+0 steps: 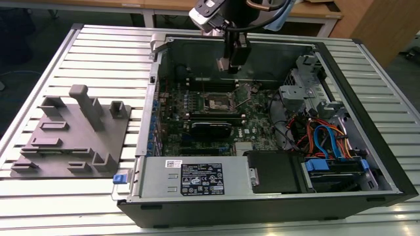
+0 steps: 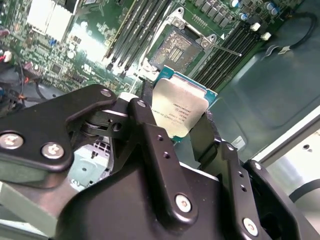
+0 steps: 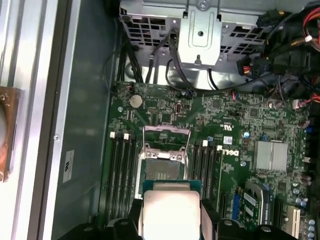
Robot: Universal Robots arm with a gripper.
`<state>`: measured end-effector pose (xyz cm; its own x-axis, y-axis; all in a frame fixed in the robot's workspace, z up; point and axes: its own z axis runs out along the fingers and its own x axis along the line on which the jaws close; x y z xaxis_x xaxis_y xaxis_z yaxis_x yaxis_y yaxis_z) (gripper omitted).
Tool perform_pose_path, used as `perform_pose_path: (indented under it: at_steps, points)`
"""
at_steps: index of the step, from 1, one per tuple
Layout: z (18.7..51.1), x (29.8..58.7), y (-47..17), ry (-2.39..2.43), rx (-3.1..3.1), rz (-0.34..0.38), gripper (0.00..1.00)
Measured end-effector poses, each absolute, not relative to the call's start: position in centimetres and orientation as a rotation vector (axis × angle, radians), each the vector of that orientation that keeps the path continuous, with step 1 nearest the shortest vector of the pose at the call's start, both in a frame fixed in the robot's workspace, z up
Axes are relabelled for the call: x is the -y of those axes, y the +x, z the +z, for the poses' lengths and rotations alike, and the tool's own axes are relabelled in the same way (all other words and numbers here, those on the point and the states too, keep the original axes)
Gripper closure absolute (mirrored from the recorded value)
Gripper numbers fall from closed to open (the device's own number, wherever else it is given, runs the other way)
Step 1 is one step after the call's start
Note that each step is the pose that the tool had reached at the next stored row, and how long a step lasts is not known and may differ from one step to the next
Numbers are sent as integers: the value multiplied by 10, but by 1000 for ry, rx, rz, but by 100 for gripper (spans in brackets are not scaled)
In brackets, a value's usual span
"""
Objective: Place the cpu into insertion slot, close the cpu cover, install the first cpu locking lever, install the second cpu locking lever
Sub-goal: 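Place the cpu into insertion slot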
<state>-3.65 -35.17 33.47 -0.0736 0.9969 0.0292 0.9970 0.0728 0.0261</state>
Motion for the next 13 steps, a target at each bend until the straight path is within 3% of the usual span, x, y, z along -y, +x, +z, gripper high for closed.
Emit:
perform_pose_path:
  at_steps: [13]
  points:
    - [329,352,-36,-2190,2234,-46,46]
